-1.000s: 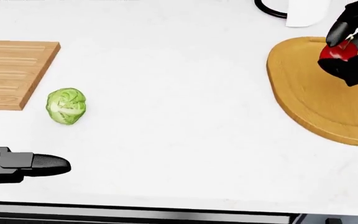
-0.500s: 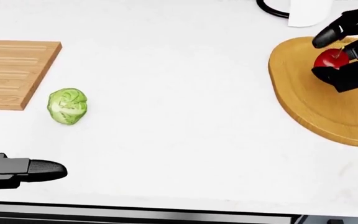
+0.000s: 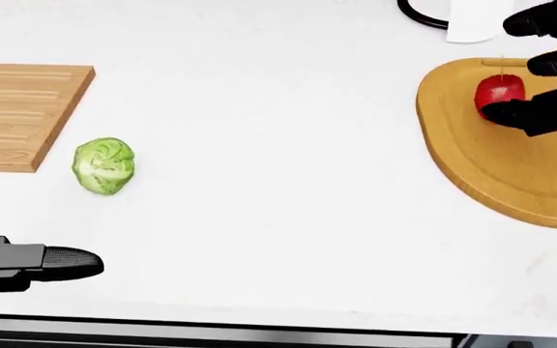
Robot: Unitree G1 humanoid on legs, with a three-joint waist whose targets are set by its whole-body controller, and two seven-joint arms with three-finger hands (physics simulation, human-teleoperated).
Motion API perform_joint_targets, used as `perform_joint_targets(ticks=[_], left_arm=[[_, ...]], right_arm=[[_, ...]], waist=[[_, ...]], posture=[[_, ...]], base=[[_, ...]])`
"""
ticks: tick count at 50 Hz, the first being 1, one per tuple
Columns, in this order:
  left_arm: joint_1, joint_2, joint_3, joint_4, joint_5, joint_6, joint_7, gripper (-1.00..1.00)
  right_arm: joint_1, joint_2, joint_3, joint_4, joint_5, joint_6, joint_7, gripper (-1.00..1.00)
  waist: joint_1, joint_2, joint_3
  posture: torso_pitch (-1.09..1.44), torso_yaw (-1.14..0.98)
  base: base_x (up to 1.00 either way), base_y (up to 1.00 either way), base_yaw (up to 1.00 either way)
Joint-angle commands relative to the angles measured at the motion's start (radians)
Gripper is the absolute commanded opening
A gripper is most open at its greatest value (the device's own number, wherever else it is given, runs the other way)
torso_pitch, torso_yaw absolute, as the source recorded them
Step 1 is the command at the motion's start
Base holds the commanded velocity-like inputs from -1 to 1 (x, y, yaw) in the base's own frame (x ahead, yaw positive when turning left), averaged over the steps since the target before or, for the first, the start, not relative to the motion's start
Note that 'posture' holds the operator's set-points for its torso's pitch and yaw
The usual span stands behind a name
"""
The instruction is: Place the cherry and the brussel sprout on separate cutting boards.
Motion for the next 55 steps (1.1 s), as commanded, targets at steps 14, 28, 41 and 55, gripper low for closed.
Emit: perform_joint_targets(ticks=[14,28,41,55], left_arm=[[-0.015,0.006,-0.007,-0.011,0.009,-0.043,0.004,1.0],[-0.029,0.0,-0.037,0.018,0.033,-0.049,-0.006,1.0],[-0.085,0.018,-0.069,0.052,0.062,-0.012,-0.032,1.0],[-0.192,0.102,-0.115,0.091,0.162,0.128,-0.173,1.0]], right_arm=[[-0.015,-0.018,-0.03,-0.219,0.015,0.079,0.045,1.0],[-0.021,0.028,-0.051,-0.702,0.122,0.452,0.168,1.0],[0.012,0.032,-0.062,-1.079,0.229,0.759,0.16,1.0],[0.142,0.123,-0.059,-1.305,0.311,0.872,0.099,1.0]], waist=[[0.003,-0.003,-0.022],[0.004,-0.004,-0.017],[0.006,-0.002,-0.011],[0.004,0.002,-0.009]], posture=[[0.0,0.0],[0.0,0.0],[0.0,0.0],[0.0,0.0]], base=[[0.0,0.0,0.0],[0.0,0.0,0.0],[0.0,0.0,0.0],[0.0,0.0,0.0]])
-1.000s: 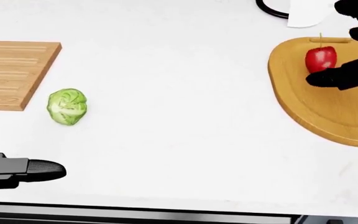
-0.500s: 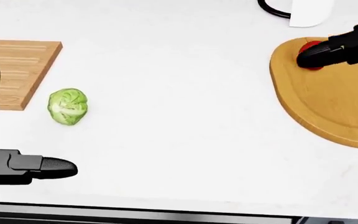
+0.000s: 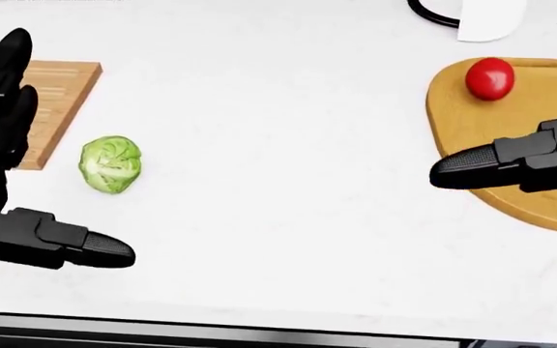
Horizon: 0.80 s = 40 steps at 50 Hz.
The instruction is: Place the cherry and the brussel sprout on separate cutting boards.
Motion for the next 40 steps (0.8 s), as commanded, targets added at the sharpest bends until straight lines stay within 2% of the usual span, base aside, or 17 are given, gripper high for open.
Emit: perform_joint_targets(ticks=[1,12,17,18,22,27,33,37,40], left_arm=[[-0.042,0.021,0.007,-0.02,0.044,-0.004,-0.036,1.0],[-0.15,0.082,-0.026,0.096,0.202,0.002,-0.218,1.0],[-0.195,0.082,-0.018,0.159,0.252,-0.021,-0.285,1.0],[-0.201,0.079,-0.017,0.175,0.258,-0.027,-0.293,1.0],[-0.249,0.058,-0.009,0.244,0.253,-0.045,-0.292,1.0],[-0.283,0.066,-0.021,0.306,0.26,-0.071,-0.306,1.0],[-0.294,0.06,-0.024,0.37,0.266,-0.12,-0.313,1.0],[-0.293,0.054,-0.031,0.406,0.274,-0.147,-0.315,1.0],[-0.29,0.055,-0.031,0.411,0.285,-0.151,-0.327,1.0]], right_arm=[[-0.008,-0.002,-0.003,-0.023,0.013,-0.026,-0.021,1.0],[0.071,0.062,0.025,-0.052,0.054,-0.069,-0.075,1.0],[0.099,0.079,0.038,-0.052,0.058,-0.091,-0.088,1.0],[0.078,0.073,0.039,-0.057,0.059,-0.062,-0.086,1.0],[0.125,0.093,0.054,-0.053,0.057,-0.114,-0.093,1.0],[0.141,0.107,0.058,-0.053,0.053,-0.126,-0.091,1.0],[0.172,0.109,0.031,-0.041,0.054,-0.159,-0.086,1.0],[0.142,0.094,0.015,-0.043,0.063,-0.126,-0.085,1.0],[0.177,0.103,0.005,-0.026,0.069,-0.176,-0.095,1.0]], waist=[[0.0,0.0,-0.02],[-0.001,0.0,-0.024],[-0.001,-0.001,-0.025],[0.0,-0.002,-0.025],[0.0,-0.003,-0.026],[0.0,-0.005,-0.029],[-0.001,-0.007,-0.03],[-0.001,-0.007,-0.032],[-0.001,-0.007,-0.031]], posture=[[0.0,0.0],[0.0,0.0],[0.0,0.0],[0.0,0.0],[0.0,0.0],[0.0,0.0],[0.0,0.0],[0.0,0.0],[0.0,0.0]], base=[[0.0,0.0,0.0],[0.0,0.0,0.0],[0.0,0.0,0.0],[0.0,0.0,0.0],[0.0,0.0,0.0],[0.0,0.0,0.0],[0.0,0.0,0.0],[0.0,0.0,0.0],[0.0,0.0,0.0]])
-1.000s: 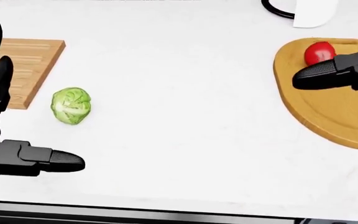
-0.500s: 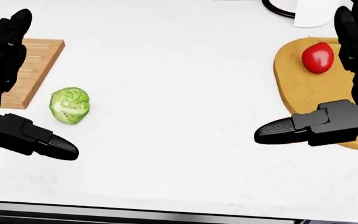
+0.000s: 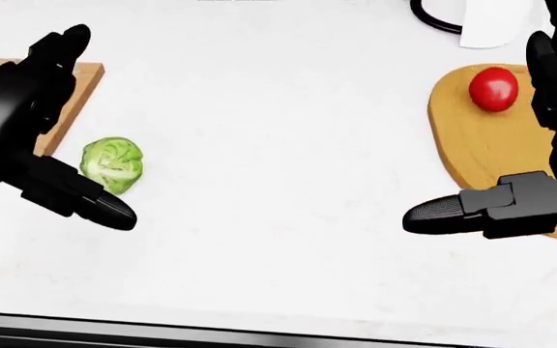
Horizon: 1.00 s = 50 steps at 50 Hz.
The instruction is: Place the cherry and the brussel sprout on separate cutting boards.
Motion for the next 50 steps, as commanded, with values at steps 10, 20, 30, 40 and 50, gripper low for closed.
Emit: perform_joint_targets(ticks=[10,20,30,40,50], left_arm=[[-0.026,0.01,0.012,-0.008,0.038,-0.057,-0.022,1.0],[-0.034,-0.002,0.001,0.024,0.069,-0.088,-0.05,1.0],[-0.038,-0.018,0.0,0.072,0.07,-0.115,-0.044,0.8],[-0.037,-0.027,-0.004,0.127,0.063,-0.147,-0.026,0.58],[-0.035,-0.029,-0.008,0.162,0.061,-0.171,-0.015,0.61]], right_arm=[[-0.009,-0.014,-0.014,-0.014,0.015,-0.04,-0.024,1.0],[0.001,-0.015,-0.02,-0.018,0.025,-0.043,-0.03,1.0],[0.015,-0.014,-0.028,-0.024,0.032,-0.045,-0.03,1.0],[0.026,-0.016,-0.049,-0.009,0.041,-0.062,-0.036,1.0],[0.042,-0.049,-0.146,0.005,0.101,-0.082,-0.073,1.0]], waist=[[0.0,0.001,-0.023],[0.001,-0.002,-0.024],[0.001,-0.003,-0.025],[0.001,-0.004,-0.025],[0.003,-0.007,-0.027]], posture=[[0.0,0.0],[0.0,0.0],[0.0,0.0],[0.0,0.0],[0.0,0.0]], base=[[0.0,0.0,0.0],[0.0,0.0,0.0],[0.0,0.0,0.0],[0.0,0.0,0.0],[0.0,0.0,0.0]])
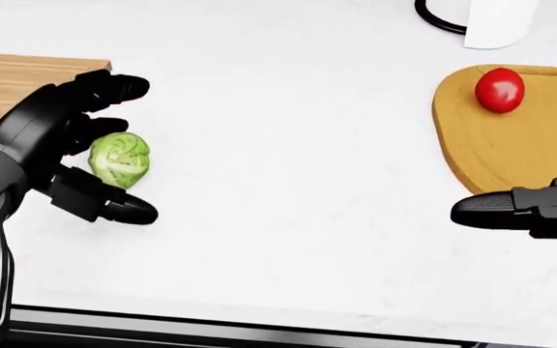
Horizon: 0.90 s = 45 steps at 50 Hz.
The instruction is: Place the cherry and the brussel sprout on separate cutting boards.
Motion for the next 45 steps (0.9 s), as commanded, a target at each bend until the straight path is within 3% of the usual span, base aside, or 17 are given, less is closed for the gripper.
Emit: perform_joint_targets(ticks=[1,5,14,16,18,21,23,35,45], left_arm=[[-0.027,0.008,0.008,-0.025,0.002,-0.024,0.008,0.62],[-0.026,0.005,0.007,-0.012,0.002,-0.031,0.014,0.58],[-0.01,0.005,0.007,-0.021,0.009,-0.034,0.01,0.18],[-0.014,0.004,0.006,-0.014,0.011,-0.036,0.013,-0.12],[-0.02,0.004,0.007,-0.008,0.013,-0.039,0.017,-0.18],[-0.014,0.006,0.006,-0.012,0.016,-0.04,0.015,-0.86],[-0.008,0.006,0.008,-0.021,0.018,-0.039,0.013,-1.0],[-0.053,0.027,0.014,-0.051,0.036,-0.013,-0.01,-1.0],[-0.169,0.06,0.014,-0.036,0.059,0.016,-0.045,-1.0]], right_arm=[[-0.026,-0.024,-0.021,-0.035,0.019,-0.02,-0.006,1.0],[-0.018,-0.034,-0.03,-0.034,0.037,-0.025,-0.021,1.0],[-0.016,-0.052,-0.043,-0.049,0.065,-0.009,-0.036,1.0],[-0.011,-0.051,-0.043,-0.048,0.069,-0.014,-0.039,1.0],[-0.01,-0.051,-0.045,-0.048,0.072,-0.014,-0.041,1.0],[-0.01,-0.052,-0.042,-0.045,0.074,-0.017,-0.045,1.0],[-0.008,-0.05,-0.04,-0.045,0.075,-0.019,-0.048,1.0],[-0.022,-0.061,-0.05,-0.05,0.092,-0.001,-0.054,1.0],[-0.028,-0.064,-0.04,-0.037,0.1,-0.009,-0.069,1.0]], waist=[[0.0,-0.003,-0.022],[0.0,-0.003,-0.021],[-0.001,-0.005,-0.022],[-0.001,-0.005,-0.023],[-0.001,-0.005,-0.023],[-0.001,-0.005,-0.025],[-0.001,-0.004,-0.026],[-0.002,-0.004,-0.026],[-0.002,-0.01,-0.016]], posture=[[0.0,0.0],[0.0,0.0],[0.0,0.0],[0.0,0.0],[0.0,0.0],[0.0,0.0],[0.0,0.0],[0.0,0.0],[0.0,0.0]], base=[[0.0,0.0,0.0],[0.0,0.0,0.0],[0.0,0.0,0.0],[0.0,0.0,0.0],[0.0,0.0,0.0],[0.0,0.0,0.0],[0.0,0.0,0.0],[0.0,0.0,0.0],[0.0,0.0,0.0]])
